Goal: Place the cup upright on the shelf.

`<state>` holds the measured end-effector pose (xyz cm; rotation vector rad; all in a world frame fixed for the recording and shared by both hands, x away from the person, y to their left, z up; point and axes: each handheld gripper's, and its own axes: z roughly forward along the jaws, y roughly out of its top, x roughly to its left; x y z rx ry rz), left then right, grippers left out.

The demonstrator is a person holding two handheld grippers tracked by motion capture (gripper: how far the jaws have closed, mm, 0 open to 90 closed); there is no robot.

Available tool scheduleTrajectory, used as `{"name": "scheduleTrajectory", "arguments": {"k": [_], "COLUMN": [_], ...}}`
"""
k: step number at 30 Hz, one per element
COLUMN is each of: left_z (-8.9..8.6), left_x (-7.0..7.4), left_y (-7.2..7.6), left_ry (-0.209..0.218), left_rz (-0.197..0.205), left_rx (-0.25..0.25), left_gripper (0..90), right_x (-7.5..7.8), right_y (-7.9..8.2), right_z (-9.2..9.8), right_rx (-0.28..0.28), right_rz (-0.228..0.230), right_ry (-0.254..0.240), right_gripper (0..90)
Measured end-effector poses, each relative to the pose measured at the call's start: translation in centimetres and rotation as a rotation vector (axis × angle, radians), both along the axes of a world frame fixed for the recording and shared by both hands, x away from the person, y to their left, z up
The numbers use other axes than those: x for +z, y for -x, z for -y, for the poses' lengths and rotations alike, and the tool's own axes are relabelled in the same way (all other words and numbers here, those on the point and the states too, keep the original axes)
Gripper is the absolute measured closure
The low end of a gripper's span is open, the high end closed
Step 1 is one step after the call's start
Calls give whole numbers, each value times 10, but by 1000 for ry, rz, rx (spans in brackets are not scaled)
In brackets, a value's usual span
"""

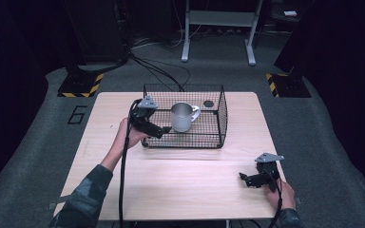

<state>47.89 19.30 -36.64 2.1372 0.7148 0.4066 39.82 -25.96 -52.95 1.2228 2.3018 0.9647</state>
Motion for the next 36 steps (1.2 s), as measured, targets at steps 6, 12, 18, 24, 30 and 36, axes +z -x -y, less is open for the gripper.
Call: {"name": "scheduleTrajectory", "arguments": {"k": [6,12,18,24,30,36], "left_z": [-25,-46,-67,-91,-118,-138], "left_x": [-10,-20,-42,-69,-97,-129], "left_y": [30,57,77,93,104,111], "left_ry": [5,16,-4,13,-6,-11], "left_rz": [25,60,72,49,-4,-66], "left_rx": [27,67,132,224,296,386], "left_gripper": [2,2,2,1,1,1], "right_x": [0,0,0,0,0,0], "right_y": [0,0,0,0,-1,-1], "right_z": [0,0,0,0,0,0], "right_rx": [0,0,0,0,11,10], "right_rz": [0,0,1,0,5,5], "right_ry": [0,0,0,0,9,7], "right_gripper": [0,0,0,0,0,0]}}
